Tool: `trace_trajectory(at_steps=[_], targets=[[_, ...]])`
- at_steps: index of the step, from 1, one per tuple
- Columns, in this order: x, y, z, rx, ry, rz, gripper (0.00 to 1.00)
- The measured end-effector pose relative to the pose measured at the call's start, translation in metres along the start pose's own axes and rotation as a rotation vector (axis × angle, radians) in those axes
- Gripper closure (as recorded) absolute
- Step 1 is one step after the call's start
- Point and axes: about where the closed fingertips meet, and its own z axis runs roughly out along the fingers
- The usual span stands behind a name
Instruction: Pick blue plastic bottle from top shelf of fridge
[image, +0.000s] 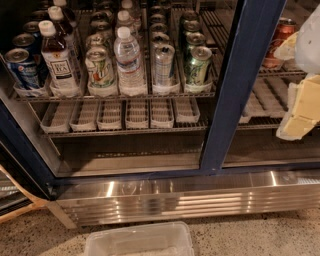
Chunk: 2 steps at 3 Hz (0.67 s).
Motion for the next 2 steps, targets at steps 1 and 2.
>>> trace_trajectory(at_steps=[1,2], targets=[[-0.0062,-0.0064,-0.0255,0.0,0.0,0.0,0.0],[-0.0083,-0.0086,-0.034,0.0,0.0,0.0,0.0]])
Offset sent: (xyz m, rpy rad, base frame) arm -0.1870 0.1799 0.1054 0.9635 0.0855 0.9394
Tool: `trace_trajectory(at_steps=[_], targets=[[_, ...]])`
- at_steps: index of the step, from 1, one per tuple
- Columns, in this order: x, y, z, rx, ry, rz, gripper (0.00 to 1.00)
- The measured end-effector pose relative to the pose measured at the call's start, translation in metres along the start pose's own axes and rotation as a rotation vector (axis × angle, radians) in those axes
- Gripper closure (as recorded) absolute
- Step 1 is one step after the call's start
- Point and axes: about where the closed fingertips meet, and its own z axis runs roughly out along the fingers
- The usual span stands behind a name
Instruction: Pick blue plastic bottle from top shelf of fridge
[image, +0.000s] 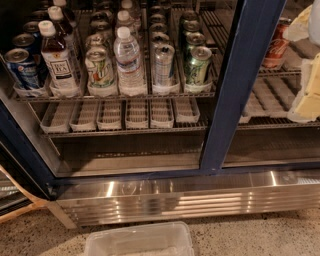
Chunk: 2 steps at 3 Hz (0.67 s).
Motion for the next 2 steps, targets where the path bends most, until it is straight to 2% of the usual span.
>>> trace_trajectory(at_steps=[2], targets=[[-0.0061,-0.0065,-0.0255,0.0,0.0,0.0,0.0]])
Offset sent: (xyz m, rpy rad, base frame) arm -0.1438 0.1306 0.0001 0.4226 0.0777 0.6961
